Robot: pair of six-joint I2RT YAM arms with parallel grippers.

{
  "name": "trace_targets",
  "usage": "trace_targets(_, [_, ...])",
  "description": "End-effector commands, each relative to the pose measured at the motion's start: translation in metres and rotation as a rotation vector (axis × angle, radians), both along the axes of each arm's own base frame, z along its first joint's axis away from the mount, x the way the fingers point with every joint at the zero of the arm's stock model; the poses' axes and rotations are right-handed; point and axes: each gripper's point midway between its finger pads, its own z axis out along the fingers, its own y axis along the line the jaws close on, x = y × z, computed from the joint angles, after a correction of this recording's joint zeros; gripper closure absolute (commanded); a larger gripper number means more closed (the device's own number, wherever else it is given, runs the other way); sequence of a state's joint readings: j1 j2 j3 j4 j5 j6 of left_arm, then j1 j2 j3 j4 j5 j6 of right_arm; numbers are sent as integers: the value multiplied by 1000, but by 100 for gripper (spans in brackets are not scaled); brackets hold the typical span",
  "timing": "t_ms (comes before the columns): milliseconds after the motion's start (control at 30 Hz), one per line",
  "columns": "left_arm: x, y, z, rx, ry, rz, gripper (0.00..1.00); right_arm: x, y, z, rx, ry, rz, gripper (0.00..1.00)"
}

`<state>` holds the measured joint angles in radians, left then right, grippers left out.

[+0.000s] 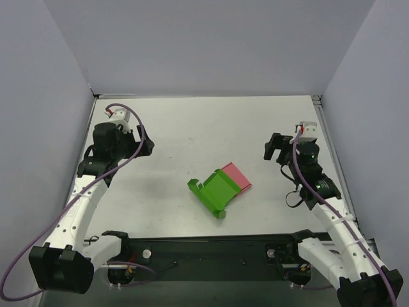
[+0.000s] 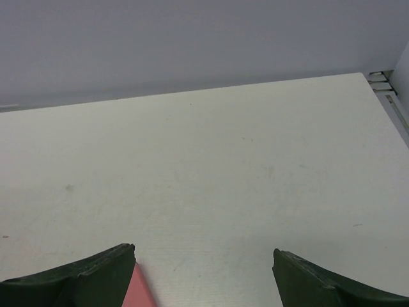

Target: Fold the paper box

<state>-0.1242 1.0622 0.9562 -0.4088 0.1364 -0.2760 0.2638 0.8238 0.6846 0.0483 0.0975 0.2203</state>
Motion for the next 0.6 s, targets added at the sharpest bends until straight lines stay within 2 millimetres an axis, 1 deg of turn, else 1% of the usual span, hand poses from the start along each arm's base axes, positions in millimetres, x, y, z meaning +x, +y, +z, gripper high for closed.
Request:
trace_targets(0, [4, 0, 26, 2, -76, 3, 3, -8, 28, 19, 38, 52, 139, 9])
trace_targets(33, [4, 0, 25, 0, -74, 5, 3, -13, 33, 21, 45, 80, 166, 11])
trace_targets(67, [4, 0, 24, -2, -68, 2, 3, -19, 46, 20, 65, 101, 227, 11])
trace_targets(133, [4, -2, 21, -7, -60, -2, 3, -28, 63, 13, 95, 146, 296, 13])
trace_targets(233, [3, -2, 16, -10, -49, -3, 3, -50, 102, -2, 122, 232, 443, 15])
trace_targets(267, [3, -2, 14, -9, -43, -3, 3, -57, 114, -13, 127, 277, 479, 16])
trace_targets(300, [3, -2, 14, -5, -42, -2, 3, -74, 139, -19, 125, 311, 567, 16])
trace_targets(333, [2, -2, 13, -4, -39, -4, 3, -83, 151, -25, 126, 337, 609, 16])
trace_targets(367, [2, -2, 12, -2, -40, -3, 3, -93, 164, -41, 132, 396, 637, 16])
trace_targets(400, [2, -1, 11, -1, -38, -3, 3, -102, 180, -45, 138, 406, 688, 16])
trace_targets(433, [1, -2, 13, -3, -45, -4, 3, -121, 199, -53, 127, 431, 766, 16])
trace_targets(467, [1, -2, 13, -4, -50, -6, 4, -130, 210, -66, 112, 471, 795, 16])
trace_targets(500, [1, -4, 14, -10, -57, -12, 4, -134, 219, -71, 121, 479, 806, 17])
trace_targets(533, [1, -4, 14, -12, -60, -14, 4, -148, 232, -76, 115, 498, 852, 17])
trace_targets(567, [1, -5, 14, -14, -64, -20, 5, -153, 239, -86, 110, 531, 869, 17])
